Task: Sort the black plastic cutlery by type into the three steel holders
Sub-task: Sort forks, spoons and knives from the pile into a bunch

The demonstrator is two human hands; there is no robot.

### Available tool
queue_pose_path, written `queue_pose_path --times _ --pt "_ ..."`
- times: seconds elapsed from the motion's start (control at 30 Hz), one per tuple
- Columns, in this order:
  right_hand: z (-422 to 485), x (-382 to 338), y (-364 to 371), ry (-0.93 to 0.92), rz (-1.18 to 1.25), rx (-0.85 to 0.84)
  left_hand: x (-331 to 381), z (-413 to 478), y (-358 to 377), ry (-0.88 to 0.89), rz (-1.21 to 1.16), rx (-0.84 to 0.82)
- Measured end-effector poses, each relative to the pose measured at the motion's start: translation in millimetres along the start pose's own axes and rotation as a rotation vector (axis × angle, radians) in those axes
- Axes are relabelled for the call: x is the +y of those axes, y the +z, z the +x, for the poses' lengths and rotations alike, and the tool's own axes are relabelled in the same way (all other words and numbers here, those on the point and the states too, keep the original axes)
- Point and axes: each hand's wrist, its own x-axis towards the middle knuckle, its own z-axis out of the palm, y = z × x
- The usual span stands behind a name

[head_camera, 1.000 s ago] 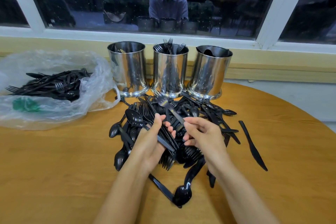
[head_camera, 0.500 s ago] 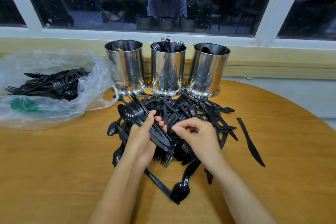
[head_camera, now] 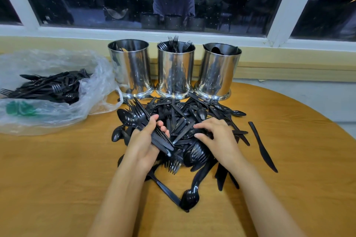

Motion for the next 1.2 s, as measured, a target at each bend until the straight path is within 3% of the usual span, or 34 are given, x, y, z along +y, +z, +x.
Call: queue_pose_path --times 0.27,0.4,0.6,0.7,1.0,1.1,1.2 --pt "4 -4 8 -0.146 -0.211 0.039 -2 0 -1 -0.014 0.017 0.008" --pt "5 -3 1 -0.060 -0.079 0.102 -1 0 0 -0.020 0.008 0.011" --pt "6 -12 14 0.041 -0.205 -0.003 -4 1 -1 -0.022 0.037 0.002" --pt "8 -14 15 0.084 -0.072 0.057 -3 0 0 -0.022 0.036 0.010" --pt "24 -8 -20 0.222 0.684 0.436 -3 1 0 -0.031 0.041 0.007" --pt "30 -9 -36 0.207 0.761 0.563 -3 0 0 -0.042 0.042 -0.004" --pt "35 -14 -49 0.181 0.775 0.577 -3 0 0 -0.056 0.039 -0.018"
